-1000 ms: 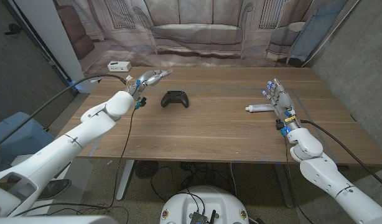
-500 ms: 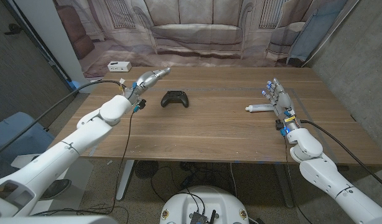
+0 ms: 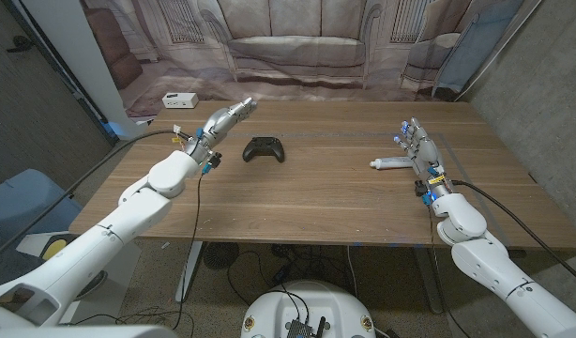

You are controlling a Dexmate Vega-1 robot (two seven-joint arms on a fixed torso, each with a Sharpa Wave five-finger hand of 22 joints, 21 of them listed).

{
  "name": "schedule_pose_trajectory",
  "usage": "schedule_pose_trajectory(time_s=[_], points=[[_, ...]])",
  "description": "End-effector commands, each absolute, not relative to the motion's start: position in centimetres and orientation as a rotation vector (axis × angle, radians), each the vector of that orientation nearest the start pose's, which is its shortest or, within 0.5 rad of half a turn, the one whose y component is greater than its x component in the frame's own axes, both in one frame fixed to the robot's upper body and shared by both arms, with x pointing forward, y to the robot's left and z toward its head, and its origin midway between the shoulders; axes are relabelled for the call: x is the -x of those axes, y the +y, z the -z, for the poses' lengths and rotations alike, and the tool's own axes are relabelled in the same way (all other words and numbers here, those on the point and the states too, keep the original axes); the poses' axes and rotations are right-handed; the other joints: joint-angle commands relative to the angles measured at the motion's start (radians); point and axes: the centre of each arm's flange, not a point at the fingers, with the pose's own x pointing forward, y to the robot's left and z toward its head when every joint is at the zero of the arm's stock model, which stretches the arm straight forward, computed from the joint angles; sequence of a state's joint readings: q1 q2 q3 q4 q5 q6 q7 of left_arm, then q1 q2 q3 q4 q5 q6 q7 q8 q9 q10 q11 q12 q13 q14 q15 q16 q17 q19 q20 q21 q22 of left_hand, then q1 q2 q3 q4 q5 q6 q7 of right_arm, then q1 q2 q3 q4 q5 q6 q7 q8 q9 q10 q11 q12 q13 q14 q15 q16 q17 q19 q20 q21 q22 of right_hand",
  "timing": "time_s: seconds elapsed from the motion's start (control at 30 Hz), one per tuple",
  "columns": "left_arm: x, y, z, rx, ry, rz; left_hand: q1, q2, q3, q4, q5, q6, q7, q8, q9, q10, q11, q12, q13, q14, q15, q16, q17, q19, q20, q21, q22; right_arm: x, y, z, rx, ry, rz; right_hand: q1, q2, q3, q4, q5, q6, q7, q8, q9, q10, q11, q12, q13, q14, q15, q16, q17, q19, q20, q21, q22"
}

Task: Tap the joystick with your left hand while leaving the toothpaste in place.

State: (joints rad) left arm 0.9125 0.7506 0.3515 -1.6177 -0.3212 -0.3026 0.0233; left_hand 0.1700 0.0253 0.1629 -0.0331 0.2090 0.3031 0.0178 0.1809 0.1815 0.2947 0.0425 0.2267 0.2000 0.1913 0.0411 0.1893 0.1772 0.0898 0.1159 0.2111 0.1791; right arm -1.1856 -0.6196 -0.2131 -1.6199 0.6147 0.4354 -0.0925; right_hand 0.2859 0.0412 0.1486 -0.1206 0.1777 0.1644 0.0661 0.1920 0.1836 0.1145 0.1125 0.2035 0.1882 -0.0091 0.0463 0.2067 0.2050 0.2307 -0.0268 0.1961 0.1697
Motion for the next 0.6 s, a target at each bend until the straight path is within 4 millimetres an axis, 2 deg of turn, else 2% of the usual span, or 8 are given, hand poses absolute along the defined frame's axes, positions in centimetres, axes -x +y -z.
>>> schedule_pose_trajectory(time_s=[0.03,0.37,0.53,0.6], points=[[-57.6,28.4,-3.1,-0.23,-0.88,0.397,0.005,0.007,0.002,-0.003,-0.003,-0.007,0.0,0.001,0.001,-0.004,-0.004,-0.005,0.002,-0.003,-0.003,0.002,0.002,-0.001,-0.003,0.001,0.004,-55.7,-32.8,6.0,-0.029,-0.735,-0.121,-0.006,0.002,0.002,-0.005,0.006,0.009,0.002,0.003,0.002,0.008,0.002,0.002,0.003,0.01,0.001,0.003,0.001,0.009,-0.001,0.001,0.002],[-57.9,28.9,-2.0,-0.125,-0.852,0.376,0.007,0.005,0.0,-0.007,-0.005,-0.035,0.005,-0.005,0.0,-0.011,-0.005,-0.008,0.002,-0.007,-0.002,-0.001,0.002,-0.002,-0.003,-0.002,0.003,-55.7,-33.0,5.8,-0.017,-0.733,-0.125,-0.007,0.002,0.002,-0.005,0.006,0.009,0.001,0.003,0.002,0.009,0.002,0.002,0.002,0.011,0.001,0.003,0.001,0.01,-0.001,0.001,0.002],[-58.5,28.7,-1.3,-0.106,-0.795,0.373,0.008,0.004,0.0,-0.009,-0.005,-0.066,0.016,-0.011,0.0,-0.018,-0.003,-0.011,0.001,-0.009,-0.001,-0.002,0.002,-0.003,-0.013,-0.004,0.003,-55.9,-32.9,5.3,0.009,-0.728,-0.136,-0.007,0.002,0.001,-0.005,0.006,0.009,0.002,0.003,0.002,0.011,0.001,0.002,0.002,0.011,0.0,0.003,0.001,0.011,-0.001,0.001,0.002],[-58.8,28.5,-1.0,-0.105,-0.769,0.376,0.009,0.004,-0.001,-0.01,-0.006,-0.08,0.02,-0.011,-0.001,-0.025,0.005,-0.014,0.001,-0.014,0.003,-0.004,0.002,-0.004,-0.025,-0.005,0.003,-56.0,-32.9,5.2,0.014,-0.727,-0.139,-0.007,0.002,0.001,-0.006,0.006,0.009,0.003,0.003,0.002,0.011,0.001,0.002,0.002,0.012,-0.001,0.003,0.001,0.011,-0.002,0.001,0.002]])
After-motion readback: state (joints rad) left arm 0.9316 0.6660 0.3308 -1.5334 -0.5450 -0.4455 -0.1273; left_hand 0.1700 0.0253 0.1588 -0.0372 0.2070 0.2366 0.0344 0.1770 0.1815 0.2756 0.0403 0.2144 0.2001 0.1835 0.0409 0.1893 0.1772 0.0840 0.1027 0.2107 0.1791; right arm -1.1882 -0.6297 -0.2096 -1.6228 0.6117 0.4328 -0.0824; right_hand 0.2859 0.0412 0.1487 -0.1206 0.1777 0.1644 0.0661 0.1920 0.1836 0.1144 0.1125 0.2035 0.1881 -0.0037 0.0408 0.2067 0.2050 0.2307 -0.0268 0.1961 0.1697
